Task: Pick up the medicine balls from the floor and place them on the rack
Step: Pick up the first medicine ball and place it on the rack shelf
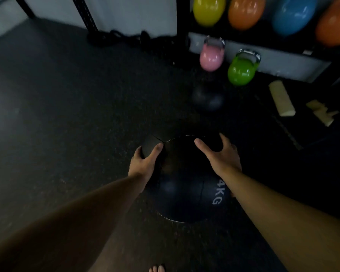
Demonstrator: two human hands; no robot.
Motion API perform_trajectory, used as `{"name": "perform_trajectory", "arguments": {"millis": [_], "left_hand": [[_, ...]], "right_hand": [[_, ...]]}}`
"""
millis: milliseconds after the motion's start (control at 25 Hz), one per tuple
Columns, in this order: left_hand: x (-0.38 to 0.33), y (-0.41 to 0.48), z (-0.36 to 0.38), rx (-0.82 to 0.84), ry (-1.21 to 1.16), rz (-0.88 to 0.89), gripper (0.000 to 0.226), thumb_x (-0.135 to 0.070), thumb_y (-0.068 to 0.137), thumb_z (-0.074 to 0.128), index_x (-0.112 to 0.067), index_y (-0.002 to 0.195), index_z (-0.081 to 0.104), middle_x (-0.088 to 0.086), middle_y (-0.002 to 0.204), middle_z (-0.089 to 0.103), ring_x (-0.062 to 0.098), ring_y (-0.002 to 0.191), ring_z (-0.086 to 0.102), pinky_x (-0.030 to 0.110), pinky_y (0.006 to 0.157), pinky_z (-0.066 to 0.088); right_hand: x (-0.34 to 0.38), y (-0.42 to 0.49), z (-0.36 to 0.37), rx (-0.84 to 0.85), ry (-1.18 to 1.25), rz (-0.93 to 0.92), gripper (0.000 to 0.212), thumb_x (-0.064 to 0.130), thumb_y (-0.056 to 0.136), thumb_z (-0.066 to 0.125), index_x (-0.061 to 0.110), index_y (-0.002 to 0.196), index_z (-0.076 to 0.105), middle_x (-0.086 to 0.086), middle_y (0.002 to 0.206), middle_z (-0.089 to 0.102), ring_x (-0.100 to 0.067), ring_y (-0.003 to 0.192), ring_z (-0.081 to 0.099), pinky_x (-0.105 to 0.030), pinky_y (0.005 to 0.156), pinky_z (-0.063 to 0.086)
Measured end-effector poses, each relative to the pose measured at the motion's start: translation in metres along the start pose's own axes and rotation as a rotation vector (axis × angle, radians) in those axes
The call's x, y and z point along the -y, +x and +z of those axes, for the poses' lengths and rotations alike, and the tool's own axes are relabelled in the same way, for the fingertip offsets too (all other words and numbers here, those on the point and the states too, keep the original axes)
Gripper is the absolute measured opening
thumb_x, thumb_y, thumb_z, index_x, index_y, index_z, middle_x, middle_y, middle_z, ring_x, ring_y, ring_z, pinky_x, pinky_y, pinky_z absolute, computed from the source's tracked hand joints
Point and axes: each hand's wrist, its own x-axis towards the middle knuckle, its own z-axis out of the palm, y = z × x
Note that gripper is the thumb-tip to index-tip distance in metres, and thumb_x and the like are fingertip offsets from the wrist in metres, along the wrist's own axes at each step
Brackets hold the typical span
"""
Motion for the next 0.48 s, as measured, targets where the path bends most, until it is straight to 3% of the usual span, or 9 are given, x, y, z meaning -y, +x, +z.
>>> {"name": "perform_trajectory", "arguments": {"millis": [80,200,400,480], "left_hand": [[-0.062,-0.02,-0.023,0.015,-0.065,0.104,0.113,-0.09,0.065,0.063,-0.033,0.159,0.036,0.004,0.152,0.051,0.03,0.132,0.054,0.043,0.107,0.046],[-0.197,-0.06,-0.065,-0.013,-0.138,0.236,0.098,-0.079,0.078,0.065,-0.03,0.158,0.039,0.002,0.145,0.055,0.027,0.126,0.056,0.039,0.1,0.047],[-0.408,-0.144,-0.14,-0.044,-0.229,0.555,0.073,-0.06,0.088,0.07,-0.024,0.149,0.052,-0.004,0.116,0.056,0.017,0.104,0.054,0.029,0.087,0.042],[-0.486,-0.178,-0.17,-0.012,-0.251,0.683,0.072,-0.067,0.081,0.073,-0.029,0.14,0.057,-0.008,0.11,0.061,0.019,0.105,0.06,0.031,0.088,0.047]], "right_hand": [[0.065,-0.01,-0.037,-0.059,0.022,-0.06,0.142,0.112,0.035,0.046,0.047,0.159,0.027,-0.005,0.166,0.031,-0.038,0.148,0.038,-0.065,0.112,0.04],[0.183,-0.037,-0.108,-0.169,0.082,-0.198,0.137,0.11,0.037,0.049,0.047,0.157,0.032,-0.006,0.162,0.038,-0.038,0.146,0.041,-0.062,0.113,0.04],[0.373,-0.097,-0.227,-0.326,0.212,-0.426,0.126,0.108,0.043,0.055,0.048,0.153,0.038,-0.005,0.154,0.05,-0.036,0.141,0.048,-0.054,0.114,0.043],[0.437,-0.125,-0.274,-0.396,0.279,-0.516,0.127,0.108,0.042,0.056,0.047,0.152,0.039,-0.004,0.151,0.052,-0.036,0.14,0.05,-0.055,0.113,0.044]]}}
